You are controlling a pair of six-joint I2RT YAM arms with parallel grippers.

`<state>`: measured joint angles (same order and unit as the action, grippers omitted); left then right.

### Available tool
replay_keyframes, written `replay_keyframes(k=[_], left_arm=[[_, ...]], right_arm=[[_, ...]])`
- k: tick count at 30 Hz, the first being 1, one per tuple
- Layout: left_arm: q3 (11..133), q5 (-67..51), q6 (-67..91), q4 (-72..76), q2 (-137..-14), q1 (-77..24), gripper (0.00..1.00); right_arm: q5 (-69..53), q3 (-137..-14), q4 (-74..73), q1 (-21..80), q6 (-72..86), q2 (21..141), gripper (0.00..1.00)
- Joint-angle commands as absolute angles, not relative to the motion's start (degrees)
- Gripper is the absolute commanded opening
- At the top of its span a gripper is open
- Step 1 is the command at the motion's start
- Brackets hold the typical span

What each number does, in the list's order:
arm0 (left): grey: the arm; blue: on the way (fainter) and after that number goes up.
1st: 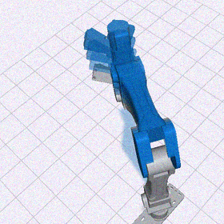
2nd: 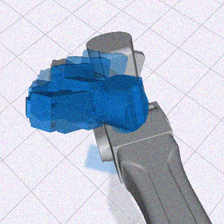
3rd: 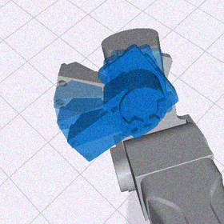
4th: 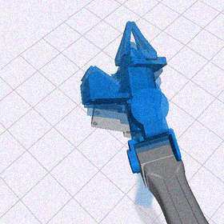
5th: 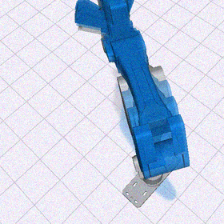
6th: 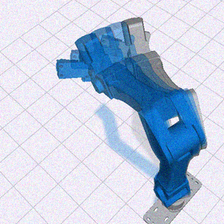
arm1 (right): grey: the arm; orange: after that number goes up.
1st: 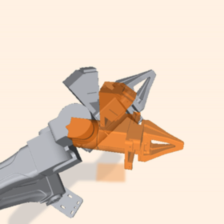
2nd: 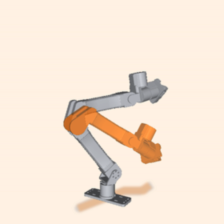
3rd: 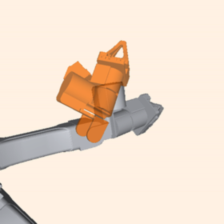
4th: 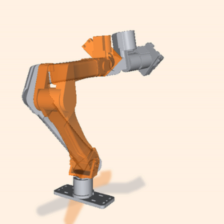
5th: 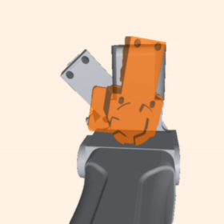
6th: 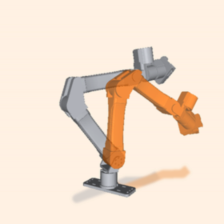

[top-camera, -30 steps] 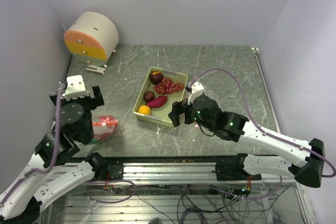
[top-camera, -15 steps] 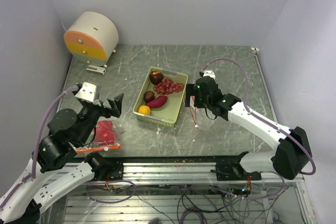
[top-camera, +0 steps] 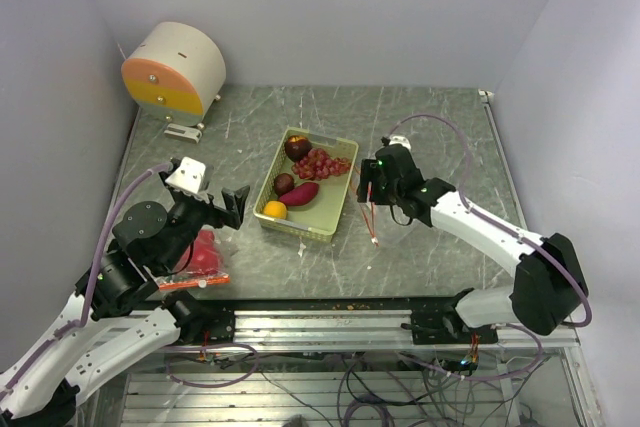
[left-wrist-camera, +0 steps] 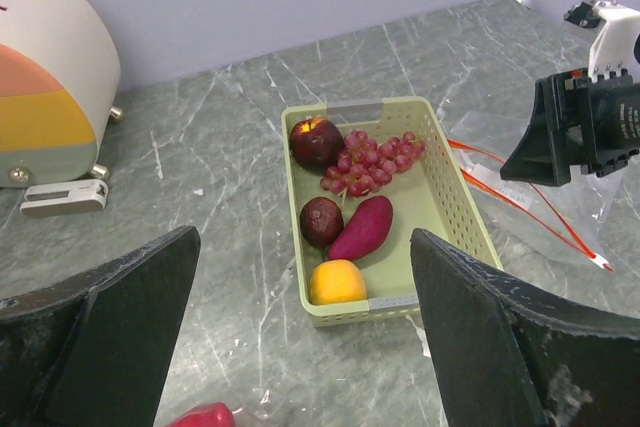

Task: Place the food in the zip-top bag and seal the zipper
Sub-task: Place the zipper food storage bag at the center of the board, then pick up the zipper food storage bag at the center of the board.

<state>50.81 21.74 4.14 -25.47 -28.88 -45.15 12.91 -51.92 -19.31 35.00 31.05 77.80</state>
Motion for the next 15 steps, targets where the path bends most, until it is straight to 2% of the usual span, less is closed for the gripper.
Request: replay_keyframes(k=[1, 4, 10, 15], left_arm=[[50.2, 20.3, 5.1, -23.2, -29.5, -44.9, 0.97], [49.6, 19.6, 5.9, -22.6, -29.9, -44.9, 0.97], [48.7, 19.1, 7.3, -21.9, -30.2, -44.9, 0.96], [48.3, 18.1, 8.5, -21.3, -30.8, -44.9, 0.95]], right_arm=[[14.0, -51.8, -16.4, 33.2, 30.6, 76.8, 0.65], [12.1, -52.0, -16.0, 31.9, 29.9, 79.3, 0.63], [9.3, -49.7, -13.1, 30.4, 29.9, 82.5, 0.49], [7.8, -47.2, -11.0, 29.1, 30.1, 83.2, 0.49]])
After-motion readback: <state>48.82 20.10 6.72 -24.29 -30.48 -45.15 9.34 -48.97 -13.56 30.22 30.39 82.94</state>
